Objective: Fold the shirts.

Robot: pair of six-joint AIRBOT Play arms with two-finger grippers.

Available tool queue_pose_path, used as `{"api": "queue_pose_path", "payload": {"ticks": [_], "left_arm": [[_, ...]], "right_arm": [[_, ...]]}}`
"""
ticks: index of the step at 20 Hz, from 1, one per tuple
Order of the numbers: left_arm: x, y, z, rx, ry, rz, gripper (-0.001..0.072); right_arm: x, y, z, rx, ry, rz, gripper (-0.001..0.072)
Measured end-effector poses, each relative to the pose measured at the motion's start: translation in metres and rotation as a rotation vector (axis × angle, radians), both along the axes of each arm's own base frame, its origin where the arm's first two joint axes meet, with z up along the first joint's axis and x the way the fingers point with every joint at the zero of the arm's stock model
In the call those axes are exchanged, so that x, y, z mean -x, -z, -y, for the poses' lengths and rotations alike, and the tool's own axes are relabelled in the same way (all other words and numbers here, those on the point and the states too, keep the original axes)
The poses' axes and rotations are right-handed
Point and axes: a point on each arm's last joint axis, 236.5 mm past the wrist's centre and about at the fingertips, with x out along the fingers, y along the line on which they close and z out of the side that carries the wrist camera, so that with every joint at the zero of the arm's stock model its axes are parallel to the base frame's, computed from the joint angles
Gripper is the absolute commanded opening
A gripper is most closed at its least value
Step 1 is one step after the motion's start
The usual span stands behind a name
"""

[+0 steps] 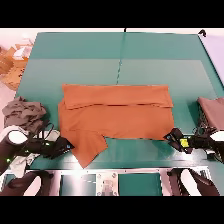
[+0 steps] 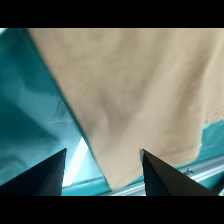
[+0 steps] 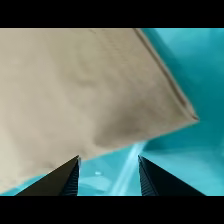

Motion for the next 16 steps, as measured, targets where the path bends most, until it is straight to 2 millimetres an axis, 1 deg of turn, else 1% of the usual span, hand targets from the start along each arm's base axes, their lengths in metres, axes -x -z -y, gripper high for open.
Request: {"api": "queue_pose_path", "payload": {"ticks": [3,4,5,6,7,8,9,10,11,13,16], "left_arm": [[-0.003,0.005,0.007,0.035,-0.057,0.014,0.0528],[-0.007,0.007,0.010,0.053,-0.088,0.026,0.0453],[-0.009,0.010,0.012,0.067,-0.113,0.036,0.0400],[-0.011,0.013,0.014,0.082,-0.137,0.051,0.0260],[-0.015,0.015,0.016,0.095,-0.159,0.075,0.0135],[-0.019,0.016,0.017,0.105,-0.175,0.100,0.0045],[-0.022,0.015,0.018,0.115,-0.178,0.119,0.0025],[-0.026,0.012,0.020,0.127,-0.184,0.134,0.0025],[-0.032,0.007,0.021,0.138,-0.187,0.160,0.0024],[-0.046,-0.010,0.025,0.170,-0.169,0.208,0.0024],[-0.067,-0.044,0.027,0.184,-0.107,0.283,0.0024]], "right_arm": [[-0.011,0.006,-0.004,-0.050,0.064,-0.001,0.0442],[-0.014,0.008,-0.005,-0.067,0.085,-0.003,0.0441],[-0.016,0.010,-0.006,-0.080,0.101,-0.007,0.0441],[-0.019,0.012,-0.007,-0.095,0.119,-0.010,0.0440],[-0.022,0.014,-0.008,-0.105,0.136,-0.009,0.0401],[-0.023,0.016,-0.007,-0.107,0.145,-0.011,0.0272],[-0.023,0.018,-0.006,-0.103,0.146,-0.013,0.0159],[-0.024,0.019,-0.004,-0.094,0.140,-0.006,0.0049],[-0.025,0.019,-0.003,-0.086,0.127,-0.002,0.0013],[-0.030,0.015,0.000,-0.071,0.098,0.020,0.0011],[-0.035,0.001,0.009,-0.027,0.022,0.037,0.0011]]}}
